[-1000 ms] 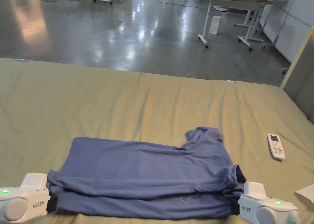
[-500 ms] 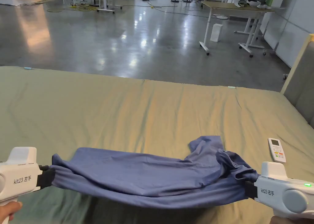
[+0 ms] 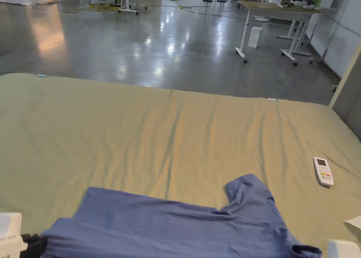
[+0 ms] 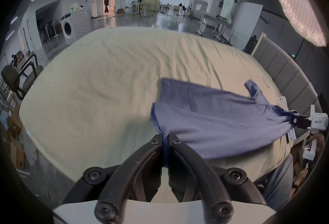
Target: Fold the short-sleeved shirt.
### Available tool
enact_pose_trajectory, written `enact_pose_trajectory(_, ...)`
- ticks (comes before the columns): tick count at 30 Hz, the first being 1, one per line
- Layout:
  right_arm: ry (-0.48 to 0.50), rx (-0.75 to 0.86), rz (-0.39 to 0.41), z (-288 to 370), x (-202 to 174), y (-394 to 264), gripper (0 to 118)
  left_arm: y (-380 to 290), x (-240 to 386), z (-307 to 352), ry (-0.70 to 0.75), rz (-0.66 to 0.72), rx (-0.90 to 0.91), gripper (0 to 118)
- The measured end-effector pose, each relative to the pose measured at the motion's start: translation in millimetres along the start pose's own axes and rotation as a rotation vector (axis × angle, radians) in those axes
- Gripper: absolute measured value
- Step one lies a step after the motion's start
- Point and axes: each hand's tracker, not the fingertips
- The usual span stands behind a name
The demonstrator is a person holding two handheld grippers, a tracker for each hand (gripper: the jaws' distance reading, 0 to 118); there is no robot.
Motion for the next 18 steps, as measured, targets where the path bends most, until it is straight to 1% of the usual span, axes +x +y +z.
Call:
enact_pose_trajectory(2,-0.018,-0.048,0.013,-4.2,-7.3,-21.2,7,-19.3,-0.8,-9.2,0.018,-0.005,-0.058,6)
enact_pose_trajectory(4,-0.023,-0.081,0.004,-14.8,-9.7,-38.0,7,-34.5,-0.4,-18.9,0.042,-0.014,-0.095,6)
enact_pose_trajectory(6,-0.051,-0.105,0.013,-31.6,-11.3,-52.1,7,-45.6,1.2,-33.7,0.056,-0.037,-0.146,6)
enact_pose_trajectory(9,-0.063,-0.113,0.02,-42.2,-14.7,-58.2,7,-55.3,5.0,-51.3,0.103,-0.077,-0.199,6)
enact_pose_trajectory(12,-0.073,-0.107,0.025,-45.1,-19.7,-59.9,8,-62.7,8.4,-64.6,0.117,-0.102,-0.21,6)
enact_pose_trajectory(13,-0.076,-0.107,0.032,-46.3,-21.0,-60.1,13,-63.8,9.6,-66.2,0.122,-0.106,-0.205,6)
enact_pose_trajectory(14,-0.078,-0.105,0.04,-46.6,-21.7,-60.1,23,-62.2,10.9,-65.2,0.13,-0.113,-0.206,6)
enact_pose_trajectory(15,-0.105,-0.095,0.052,-43.4,-24.7,-59.0,41,-59.6,12.1,-63.1,0.135,-0.125,-0.202,7)
enact_pose_trajectory(16,-0.159,-0.098,0.085,-38.8,-28.6,-55.6,54,-57.2,12.8,-61.3,0.135,-0.129,-0.198,10)
enact_pose_trajectory(17,-0.194,-0.089,0.1,-33.6,-31.6,-51.7,64,-54.5,13.3,-59.3,0.137,-0.131,-0.195,17)
enact_pose_trajectory(18,-0.207,-0.055,0.105,-25.0,-33.5,-44.0,67,-50.3,14.4,-56.6,0.137,-0.127,-0.189,34)
